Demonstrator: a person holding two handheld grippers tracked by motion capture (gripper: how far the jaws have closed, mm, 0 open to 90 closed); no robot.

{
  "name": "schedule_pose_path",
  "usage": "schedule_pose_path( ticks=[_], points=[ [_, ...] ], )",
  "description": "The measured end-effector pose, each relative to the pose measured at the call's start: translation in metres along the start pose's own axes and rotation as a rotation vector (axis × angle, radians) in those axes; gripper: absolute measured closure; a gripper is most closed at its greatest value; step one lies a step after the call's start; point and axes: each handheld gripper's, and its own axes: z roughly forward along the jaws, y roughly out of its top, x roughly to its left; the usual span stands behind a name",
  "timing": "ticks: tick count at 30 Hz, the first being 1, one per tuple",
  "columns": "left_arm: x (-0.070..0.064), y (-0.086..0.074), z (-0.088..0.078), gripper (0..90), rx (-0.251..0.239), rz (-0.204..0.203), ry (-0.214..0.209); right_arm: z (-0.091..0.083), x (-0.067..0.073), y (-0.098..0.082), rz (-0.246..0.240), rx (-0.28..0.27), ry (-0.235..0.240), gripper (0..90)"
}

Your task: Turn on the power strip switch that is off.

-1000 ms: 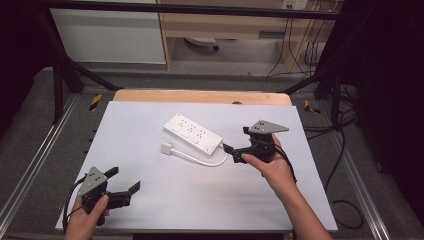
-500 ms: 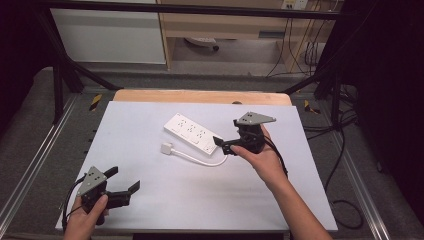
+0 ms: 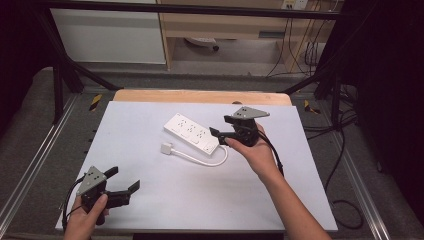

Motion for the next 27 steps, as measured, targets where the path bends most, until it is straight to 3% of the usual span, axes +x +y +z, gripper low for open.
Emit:
schedule_pose_path(
  ticks=[9, 12, 14, 17, 21, 24, 27],
  points=[
    [0.0, 0.001, -0.001, 5.7, -0.008, 0.0, 0.003, 0.017, 0.001, -0.005, -0.02, -0.001, -0.026, 59.9],
    [0.003, -0.001, 0.0, 5.5, -0.007, -0.041, -0.005, 0.023, 0.001, -0.004, -0.022, 0.0, -0.015, 69.0],
    [0.003, -0.002, 0.001, 6.0, 0.006, -0.027, 0.001, 0.027, 0.0, -0.003, -0.024, -0.003, -0.014, 74.5],
    [0.005, -0.002, 0.001, 6.0, -0.001, -0.041, 0.004, 0.035, -0.001, -0.003, -0.031, 0.004, -0.006, 79.8],
    [0.004, -0.001, 0.001, 6.0, 0.005, -0.026, 0.01, 0.044, 0.002, 0.001, -0.043, 0.002, 0.001, 85.7],
    [0.005, -0.002, -0.001, 5.7, -0.003, -0.044, 0.006, 0.05, 0.005, 0.0, -0.041, 0.009, 0.007, 89.7],
    [0.006, -0.002, 0.0, 6.0, -0.001, -0.038, 0.014, 0.055, 0.004, 0.001, -0.051, 0.029, 0.005, 90.0]
  ],
)
